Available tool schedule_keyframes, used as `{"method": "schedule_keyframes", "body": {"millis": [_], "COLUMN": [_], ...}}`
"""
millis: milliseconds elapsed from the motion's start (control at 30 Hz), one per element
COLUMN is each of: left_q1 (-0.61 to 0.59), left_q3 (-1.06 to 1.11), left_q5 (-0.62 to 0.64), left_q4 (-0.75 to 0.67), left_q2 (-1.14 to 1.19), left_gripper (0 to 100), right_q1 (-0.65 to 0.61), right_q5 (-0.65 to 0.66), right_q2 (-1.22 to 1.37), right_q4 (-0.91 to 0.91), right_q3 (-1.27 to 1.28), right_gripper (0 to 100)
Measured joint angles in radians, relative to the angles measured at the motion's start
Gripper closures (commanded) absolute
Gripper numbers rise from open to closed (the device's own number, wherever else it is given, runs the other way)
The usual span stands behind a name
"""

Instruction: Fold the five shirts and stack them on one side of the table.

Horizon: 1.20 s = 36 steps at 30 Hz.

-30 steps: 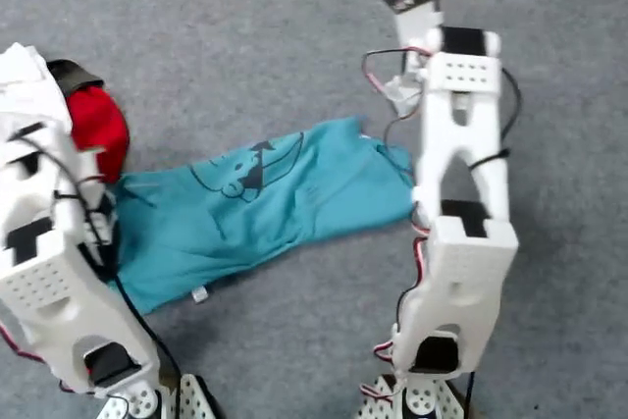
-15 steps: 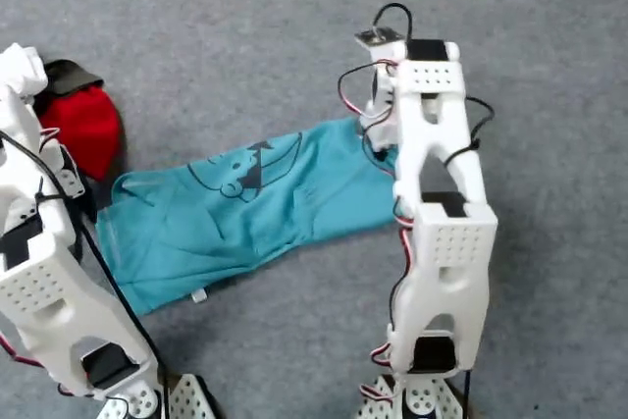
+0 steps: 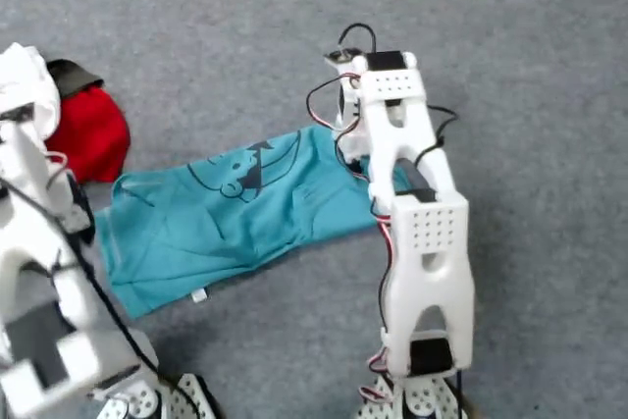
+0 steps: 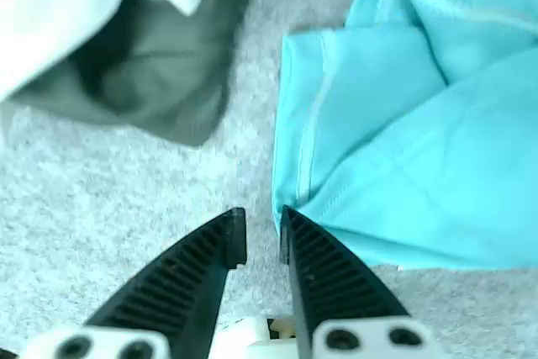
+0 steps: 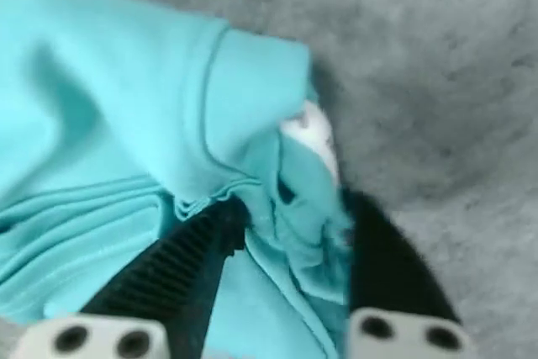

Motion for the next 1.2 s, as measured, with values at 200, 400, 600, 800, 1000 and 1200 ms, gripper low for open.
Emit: {"method": "schedule_keyframes", "body": {"millis": [200,400,600,800,1000,1200], "left_q1": [0.0,0.0,0.0,0.176,0.288,0.164], "left_q3": [0.12,0.12,0.061,0.009,0.003,0.003], "left_q5": [-0.008,-0.008,0.031,0.146,0.189,0.144], "left_q4": [-0.037,-0.034,-0.032,-0.034,-0.06,-0.06], "left_q2": [-0.109,-0.114,-0.114,-0.114,-0.114,-0.117], "left_gripper": [85,85,85,85,85,85], "right_q1": [0.038,0.187,0.379,0.503,0.514,0.523], "right_q5": [0.057,0.152,0.261,0.318,0.319,0.319], "right_q2": [0.075,0.086,0.086,0.086,0.086,-0.068], "right_q4": [0.072,0.101,0.101,0.092,0.106,0.106], "right_q3": [-0.183,-0.307,-0.322,-0.322,-0.376,-0.387], "right_gripper": [98.5,98.5,98.5,88.9,73.0,73.7]}}
